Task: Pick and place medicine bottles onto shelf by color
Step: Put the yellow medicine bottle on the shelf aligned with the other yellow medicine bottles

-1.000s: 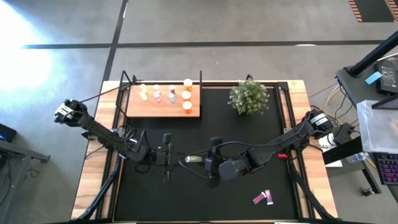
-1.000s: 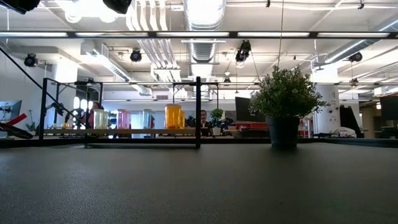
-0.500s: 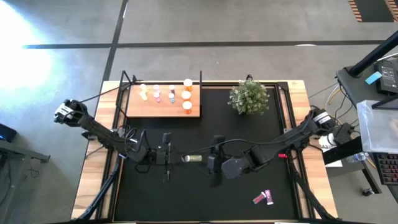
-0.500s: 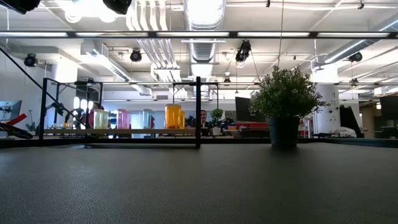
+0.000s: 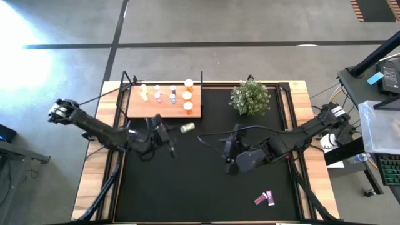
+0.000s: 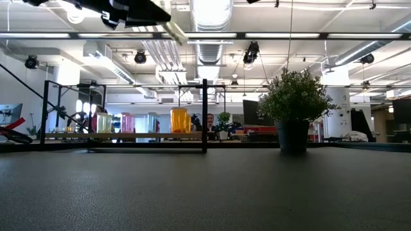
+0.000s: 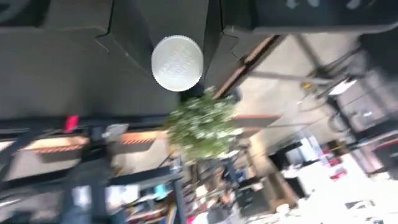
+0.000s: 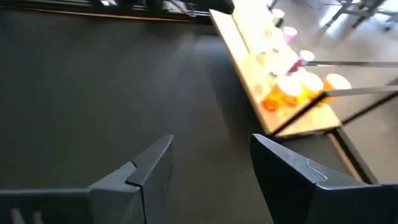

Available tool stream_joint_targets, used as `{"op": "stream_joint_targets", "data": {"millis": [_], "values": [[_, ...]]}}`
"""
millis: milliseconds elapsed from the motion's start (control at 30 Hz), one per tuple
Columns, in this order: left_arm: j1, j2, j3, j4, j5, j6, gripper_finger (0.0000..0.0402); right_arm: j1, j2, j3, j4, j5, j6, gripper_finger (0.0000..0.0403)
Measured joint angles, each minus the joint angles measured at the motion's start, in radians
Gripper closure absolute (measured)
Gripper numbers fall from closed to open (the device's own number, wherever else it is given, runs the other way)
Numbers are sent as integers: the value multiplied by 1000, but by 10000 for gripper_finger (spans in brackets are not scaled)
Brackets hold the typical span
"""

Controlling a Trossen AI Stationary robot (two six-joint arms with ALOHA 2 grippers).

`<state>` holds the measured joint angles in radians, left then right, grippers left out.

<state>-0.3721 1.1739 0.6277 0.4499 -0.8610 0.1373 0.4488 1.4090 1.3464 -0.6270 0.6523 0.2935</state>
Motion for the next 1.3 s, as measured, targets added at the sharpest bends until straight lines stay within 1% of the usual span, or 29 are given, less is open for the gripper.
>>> {"op": "stream_joint_targets", "data": {"millis": [200, 333, 433, 600, 767, 833, 867, 1000, 1033, 1067, 1200, 1300], "values": [[109, -130, 39, -256, -3, -14, 299, -5, -26, -2, -59, 82, 3, 200], [201, -221, 55, -420, -3, -54, 299, -20, -38, -5, -81, 84, 3, 200], [284, -282, 60, -499, -2, -56, 299, -37, -40, -10, -87, 84, -1, 200], [439, -353, 60, -551, -1, -51, 299, -73, -38, -15, -102, 84, -3, 200], [598, -371, 60, -562, 6, -54, 299, -113, -35, -32, -102, 84, -5, 200], [653, -357, 59, -569, 60, -85, 299, -127, -35, -37, -104, 84, -5, 200], [675, -348, 57, -581, 123, -116, 299, -133, -35, -38, -103, 84, -5, 200], [743, -291, 56, -663, 502, -233, 299, -144, -35, -39, -103, 84, -5, 200], [748, -275, 57, -688, 568, -256, 299, -144, -35, -39, -102, 83, -5, 200], [750, -260, 57, -714, 607, -274, 299, -144, -35, -39, -102, 83, -5, 200], [751, -231, 61, -860, 619, -335, 299, -144, -35, -39, -106, 82, -5, 200], [751, -242, 69, -981, 619, -362, 299, -144, -35, -39, -120, 82, -5, 200]]}}
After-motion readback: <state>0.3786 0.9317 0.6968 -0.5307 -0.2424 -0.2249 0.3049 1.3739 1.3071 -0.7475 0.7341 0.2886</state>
